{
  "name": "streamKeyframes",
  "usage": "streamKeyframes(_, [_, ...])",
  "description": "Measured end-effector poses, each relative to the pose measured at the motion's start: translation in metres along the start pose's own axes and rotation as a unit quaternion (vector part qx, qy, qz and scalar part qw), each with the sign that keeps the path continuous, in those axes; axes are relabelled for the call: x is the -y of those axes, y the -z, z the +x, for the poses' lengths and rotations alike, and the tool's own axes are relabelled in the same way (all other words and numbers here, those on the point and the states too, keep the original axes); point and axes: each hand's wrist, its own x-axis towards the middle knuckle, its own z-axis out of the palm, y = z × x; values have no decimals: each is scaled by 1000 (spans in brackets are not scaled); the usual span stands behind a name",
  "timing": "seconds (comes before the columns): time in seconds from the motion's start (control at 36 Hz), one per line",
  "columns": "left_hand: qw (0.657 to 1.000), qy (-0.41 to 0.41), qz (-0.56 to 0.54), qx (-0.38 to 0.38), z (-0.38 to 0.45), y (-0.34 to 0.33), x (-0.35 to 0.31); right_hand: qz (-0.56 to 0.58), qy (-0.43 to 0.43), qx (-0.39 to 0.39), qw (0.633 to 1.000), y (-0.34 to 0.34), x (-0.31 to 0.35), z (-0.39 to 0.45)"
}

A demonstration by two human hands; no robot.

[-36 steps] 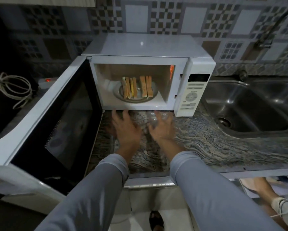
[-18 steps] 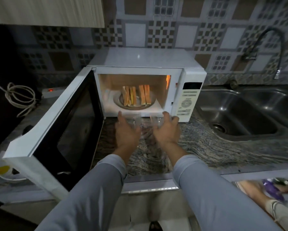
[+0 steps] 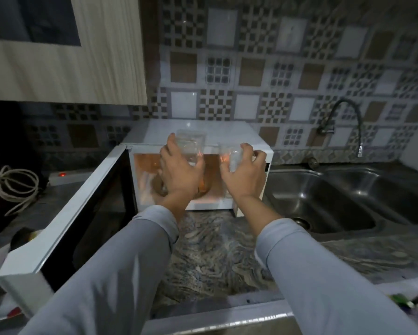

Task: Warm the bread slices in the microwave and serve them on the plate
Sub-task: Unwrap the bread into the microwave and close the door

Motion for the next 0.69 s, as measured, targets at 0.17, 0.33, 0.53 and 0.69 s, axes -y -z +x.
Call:
streamKeyframes(0.17, [999, 27, 37, 15, 44, -8, -25, -4, -23, 53, 998, -7, 9, 53])
streamKeyframes(0.33, [993, 66, 64, 76, 86, -30, -36, -11, -32, 94, 995, -26, 11, 101])
streamKeyframes(0.53, [988, 103, 91, 71, 125, -63, -39, -31, -55, 170, 983, -63, 16, 163])
streamKeyframes(0.69, [986, 109, 106, 71, 155, -90, -35, -48, -44, 199, 978, -99, 12, 194])
